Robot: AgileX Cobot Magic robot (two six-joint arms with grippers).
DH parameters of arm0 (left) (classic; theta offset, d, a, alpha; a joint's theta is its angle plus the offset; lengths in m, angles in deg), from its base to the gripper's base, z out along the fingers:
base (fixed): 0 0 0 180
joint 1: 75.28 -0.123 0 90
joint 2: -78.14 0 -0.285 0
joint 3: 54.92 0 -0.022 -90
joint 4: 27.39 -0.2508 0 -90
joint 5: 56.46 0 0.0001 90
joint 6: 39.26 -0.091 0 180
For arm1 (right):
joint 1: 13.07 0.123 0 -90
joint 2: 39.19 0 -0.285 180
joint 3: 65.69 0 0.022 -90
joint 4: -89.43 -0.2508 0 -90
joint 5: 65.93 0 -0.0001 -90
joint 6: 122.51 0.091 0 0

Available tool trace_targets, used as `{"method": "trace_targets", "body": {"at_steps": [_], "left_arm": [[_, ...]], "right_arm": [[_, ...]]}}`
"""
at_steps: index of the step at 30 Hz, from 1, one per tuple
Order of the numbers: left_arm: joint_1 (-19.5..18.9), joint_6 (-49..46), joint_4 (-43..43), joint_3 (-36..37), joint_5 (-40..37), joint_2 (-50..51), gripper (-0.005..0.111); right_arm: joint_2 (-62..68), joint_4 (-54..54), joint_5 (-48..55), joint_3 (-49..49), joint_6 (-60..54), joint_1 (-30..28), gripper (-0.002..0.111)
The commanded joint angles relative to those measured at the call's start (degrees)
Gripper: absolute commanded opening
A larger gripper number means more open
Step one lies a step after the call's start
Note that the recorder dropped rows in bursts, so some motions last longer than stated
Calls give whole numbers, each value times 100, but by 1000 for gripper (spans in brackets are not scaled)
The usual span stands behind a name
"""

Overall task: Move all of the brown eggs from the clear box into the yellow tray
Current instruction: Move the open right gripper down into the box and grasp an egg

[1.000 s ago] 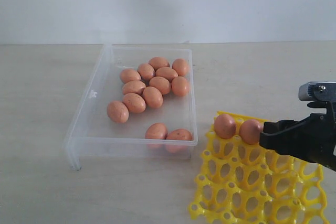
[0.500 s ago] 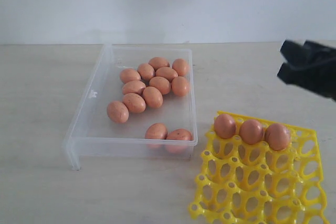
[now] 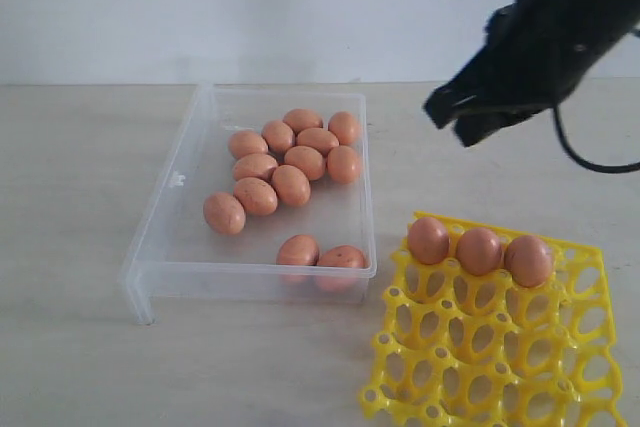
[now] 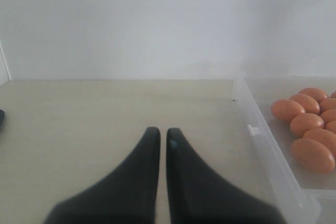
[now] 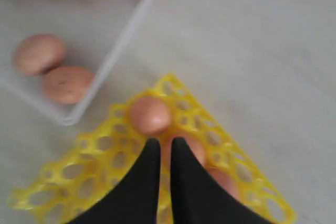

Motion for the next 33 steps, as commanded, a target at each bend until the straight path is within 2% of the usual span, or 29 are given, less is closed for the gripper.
{"method": "trace_targets", "body": {"at_steps": [1, 4, 5, 10, 12, 15, 23, 33], "left_arm": [[3, -1, -9, 23, 25, -21, 4], [3, -1, -9, 23, 25, -21, 4], [3, -1, -9, 23, 25, -21, 4], [3, -1, -9, 23, 25, -21, 4], [3, -1, -9, 23, 25, -21, 4], [3, -1, -9, 23, 25, -21, 4], [3, -1, -9, 23, 25, -21, 4], [3, -1, -9, 23, 25, -21, 4]], "right_arm": [[936, -1407, 175, 966, -1137, 625, 1], [1644, -1395, -248, 1400, -1264, 984, 2], [1860, -1395, -290, 1500, -1264, 1042, 5], [2440, -1376, -315, 1601, -1277, 1085, 42], [2565, -1388, -404, 1601, -1277, 1085, 52], [2697, -1445, -760, 1601, -1277, 1085, 52], [3016, -1444, -2632, 1611, -1277, 1085, 52], [3573, -1397, -3070, 1638, -1277, 1085, 51]]}}
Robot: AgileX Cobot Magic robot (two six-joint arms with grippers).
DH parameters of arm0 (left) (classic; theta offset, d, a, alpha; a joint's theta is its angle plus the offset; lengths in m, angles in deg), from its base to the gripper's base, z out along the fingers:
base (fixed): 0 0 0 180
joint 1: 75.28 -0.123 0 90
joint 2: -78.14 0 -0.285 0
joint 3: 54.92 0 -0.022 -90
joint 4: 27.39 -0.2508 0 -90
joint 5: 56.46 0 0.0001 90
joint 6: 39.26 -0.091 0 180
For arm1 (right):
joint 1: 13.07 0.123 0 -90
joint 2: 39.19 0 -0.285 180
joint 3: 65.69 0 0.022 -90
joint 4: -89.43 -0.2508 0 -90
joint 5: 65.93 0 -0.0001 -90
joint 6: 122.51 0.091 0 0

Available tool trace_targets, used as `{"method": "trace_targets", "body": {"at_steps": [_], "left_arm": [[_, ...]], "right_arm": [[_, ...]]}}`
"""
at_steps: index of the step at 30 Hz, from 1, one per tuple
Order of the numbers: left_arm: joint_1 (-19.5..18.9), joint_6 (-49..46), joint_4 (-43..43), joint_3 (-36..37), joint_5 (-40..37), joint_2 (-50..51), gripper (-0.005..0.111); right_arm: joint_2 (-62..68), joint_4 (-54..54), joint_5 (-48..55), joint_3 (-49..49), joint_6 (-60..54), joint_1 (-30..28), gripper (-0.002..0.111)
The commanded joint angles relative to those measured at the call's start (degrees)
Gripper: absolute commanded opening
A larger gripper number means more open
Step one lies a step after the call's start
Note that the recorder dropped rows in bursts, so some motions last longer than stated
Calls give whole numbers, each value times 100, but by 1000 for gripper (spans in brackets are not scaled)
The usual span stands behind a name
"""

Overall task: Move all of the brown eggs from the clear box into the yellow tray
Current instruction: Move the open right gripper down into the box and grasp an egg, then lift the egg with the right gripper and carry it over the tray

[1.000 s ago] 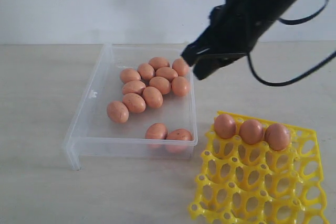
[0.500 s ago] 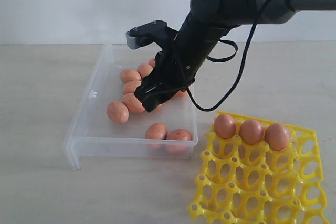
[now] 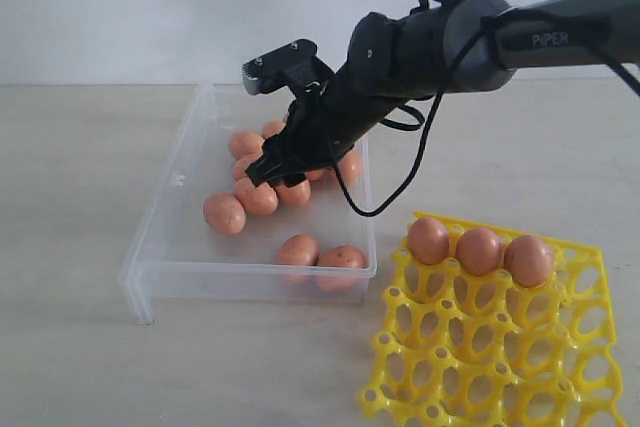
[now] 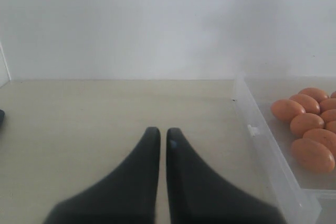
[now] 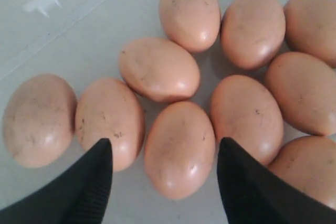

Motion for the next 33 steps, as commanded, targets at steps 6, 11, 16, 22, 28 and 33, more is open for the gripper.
{"method": "trace_targets", "body": {"at_steps": [6, 11, 16, 22, 28, 33], "left_arm": [[3, -1, -9, 23, 25, -21, 4], [3, -1, -9, 23, 25, -21, 4], [3, -1, -9, 23, 25, -21, 4], [3, -1, -9, 23, 25, -21, 4], [3, -1, -9, 23, 25, -21, 4], [3, -1, -9, 23, 25, -21, 4]], "right_arm": [[284, 24, -862, 32, -19, 9, 51], [442, 36, -899, 32, -19, -3, 51], [557, 36, -899, 32, -19, -3, 51], [580, 46, -899, 32, -19, -3, 47], [580, 46, -899, 32, -19, -3, 4], [569, 14, -741, 32, -8, -3, 0]]}}
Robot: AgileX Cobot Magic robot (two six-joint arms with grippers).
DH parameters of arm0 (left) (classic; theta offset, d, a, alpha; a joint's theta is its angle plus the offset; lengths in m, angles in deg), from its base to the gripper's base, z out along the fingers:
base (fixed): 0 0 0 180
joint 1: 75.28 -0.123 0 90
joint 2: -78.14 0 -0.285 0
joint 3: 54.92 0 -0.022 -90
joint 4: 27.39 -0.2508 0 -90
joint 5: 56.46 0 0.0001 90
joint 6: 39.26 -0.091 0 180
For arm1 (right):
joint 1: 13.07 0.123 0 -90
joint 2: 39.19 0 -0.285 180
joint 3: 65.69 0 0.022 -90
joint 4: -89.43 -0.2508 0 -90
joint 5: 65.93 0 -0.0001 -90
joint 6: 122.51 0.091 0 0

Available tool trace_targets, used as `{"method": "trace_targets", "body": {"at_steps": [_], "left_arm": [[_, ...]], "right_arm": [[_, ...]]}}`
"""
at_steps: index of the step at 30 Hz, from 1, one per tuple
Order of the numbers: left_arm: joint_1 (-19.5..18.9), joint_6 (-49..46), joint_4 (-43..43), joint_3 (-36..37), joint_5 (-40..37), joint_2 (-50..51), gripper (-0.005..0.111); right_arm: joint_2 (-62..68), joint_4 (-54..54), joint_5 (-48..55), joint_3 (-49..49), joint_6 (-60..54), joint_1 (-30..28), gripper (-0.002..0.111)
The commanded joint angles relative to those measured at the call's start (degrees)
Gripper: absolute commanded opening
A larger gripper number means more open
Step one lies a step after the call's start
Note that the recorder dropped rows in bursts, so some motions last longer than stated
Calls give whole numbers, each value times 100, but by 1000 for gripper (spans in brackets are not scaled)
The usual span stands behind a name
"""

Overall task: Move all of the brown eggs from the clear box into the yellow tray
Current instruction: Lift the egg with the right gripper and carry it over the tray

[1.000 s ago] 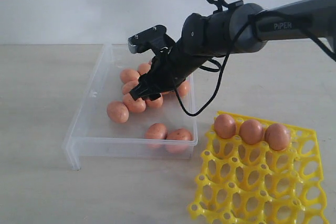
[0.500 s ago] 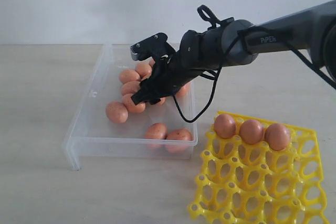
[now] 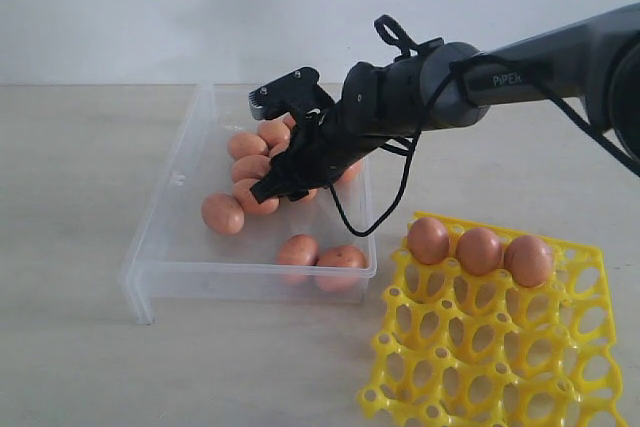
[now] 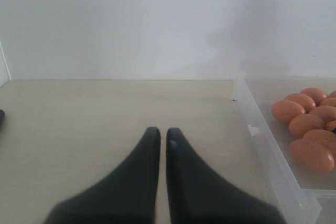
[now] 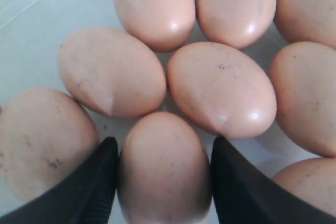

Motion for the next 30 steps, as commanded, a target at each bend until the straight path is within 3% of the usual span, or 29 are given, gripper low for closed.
{"method": "trace_targets", "body": {"at_steps": [1, 7, 16, 24, 30], "left_arm": [[3, -1, -9, 23, 25, -21, 4], [3, -1, -9, 23, 25, -21, 4], [3, -1, -9, 23, 25, -21, 4], [3, -1, -9, 23, 25, -21, 4], [3, -1, -9, 23, 25, -21, 4]], "right_arm": [[-15, 14, 214, 32, 29, -3, 0], [-367, -240, 1068, 32, 229, -3, 0], [-1067, -934, 863, -140, 325, -3, 0], [-2293, -3464, -1027, -2277, -1012, -3, 0], [-3811, -3622, -3441, -4086, -1109, -3, 0]]}}
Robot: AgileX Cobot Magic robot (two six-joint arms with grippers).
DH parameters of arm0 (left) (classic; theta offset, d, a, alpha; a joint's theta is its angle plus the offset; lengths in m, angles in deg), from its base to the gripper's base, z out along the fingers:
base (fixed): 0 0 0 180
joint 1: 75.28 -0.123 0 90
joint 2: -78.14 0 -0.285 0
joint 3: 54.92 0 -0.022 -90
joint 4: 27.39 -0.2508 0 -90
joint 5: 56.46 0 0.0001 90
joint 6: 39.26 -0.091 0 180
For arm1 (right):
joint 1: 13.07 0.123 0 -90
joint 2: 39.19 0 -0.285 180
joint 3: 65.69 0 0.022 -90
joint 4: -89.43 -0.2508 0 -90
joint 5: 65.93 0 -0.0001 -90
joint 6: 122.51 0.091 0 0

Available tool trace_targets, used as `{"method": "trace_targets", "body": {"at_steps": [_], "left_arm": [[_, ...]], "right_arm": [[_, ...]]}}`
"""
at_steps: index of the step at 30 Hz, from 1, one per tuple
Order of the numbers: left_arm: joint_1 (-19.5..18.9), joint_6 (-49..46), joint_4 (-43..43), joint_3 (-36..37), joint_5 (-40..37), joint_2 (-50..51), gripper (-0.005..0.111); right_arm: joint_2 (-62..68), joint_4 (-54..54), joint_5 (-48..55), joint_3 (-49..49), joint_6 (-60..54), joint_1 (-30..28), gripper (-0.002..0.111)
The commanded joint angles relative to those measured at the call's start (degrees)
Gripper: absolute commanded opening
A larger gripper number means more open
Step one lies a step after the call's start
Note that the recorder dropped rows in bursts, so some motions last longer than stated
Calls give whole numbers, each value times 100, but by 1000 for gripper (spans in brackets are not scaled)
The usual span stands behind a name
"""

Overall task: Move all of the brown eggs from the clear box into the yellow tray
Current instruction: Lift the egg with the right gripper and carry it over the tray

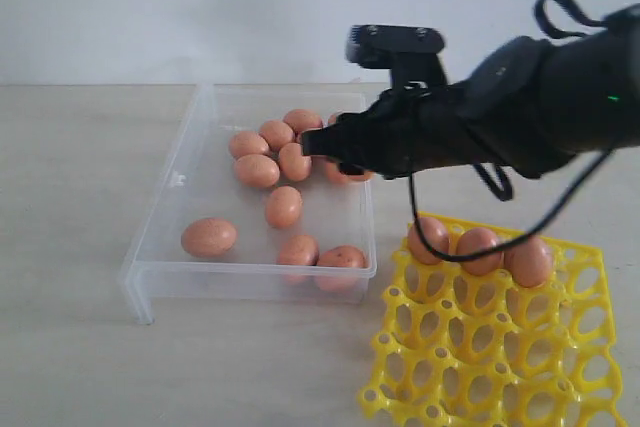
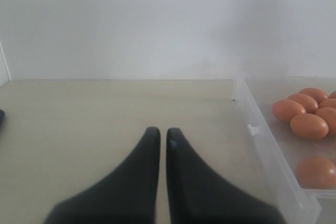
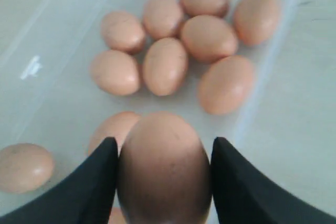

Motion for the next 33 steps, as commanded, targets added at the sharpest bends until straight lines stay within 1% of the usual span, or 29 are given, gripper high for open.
{"method": "trace_targets", "body": {"at_steps": [1, 5, 7, 11, 14, 16, 17, 18, 21, 22, 24, 26, 27, 29, 30, 31, 32, 33], "left_arm": [[3, -1, -9, 23, 25, -21, 4], [3, -1, -9, 23, 25, -21, 4], [3, -1, -9, 23, 25, -21, 4], [3, -1, -9, 23, 25, -21, 4], [3, -1, -9, 23, 25, -21, 4], [3, -1, -9, 23, 25, -21, 4], [3, -1, -9, 23, 25, -21, 4], [3, -1, -9, 23, 25, -21, 4], [3, -1, -9, 23, 25, -21, 4], [3, -1, -9, 23, 25, -21, 4], [3, -1, -9, 23, 25, -21, 4], [3, -1, -9, 23, 25, -21, 4], [3, -1, -9, 23, 25, -21, 4], [3, -1, -9, 23, 25, -21, 4], [3, -1, -9, 23, 25, -21, 4], [3, -1, -9, 23, 25, -21, 4], [3, -1, -9, 23, 25, -21, 4], [3, -1, -9, 23, 25, -21, 4]], "right_arm": [[-1355, -134, -2287, -1265, -135, -3, 0], [-2344, -343, -3995, -2105, -360, -3, 0], [-2753, -805, -4509, -2415, -656, -3, 0], [-3336, -1637, -5151, -2972, -915, -3, 0], [-3632, -1705, -5900, -3549, -852, -3, 0], [-3689, -1705, -6722, -3907, -543, -29, 0], [-3689, -1668, -6944, -4060, -365, -111, 0], [-3689, -1622, -6944, -4168, -220, -251, 0], [-3689, -1454, -6944, -4327, 29, -886, 0], [-3689, -951, -6481, -4340, 124, -1483, 0], [-3689, 161, -5588, -4340, 380, -2091, 0], [-3689, 1641, -4406, -4287, 1049, -2791, 0], [-3674, 2567, -3862, -4207, 1629, -3118, 0], [-3591, 4348, -3310, -4027, 3201, -3606, 0], [-3434, 6212, -3195, -3864, 4874, -3990, 0], [-3362, 7102, -3180, -3812, 5480, -4106, 0], [-3166, 8874, -3072, -3716, 6922, -4303, 0], [-3001, 10183, -3072, -3673, 7933, -4353, 0]]}}
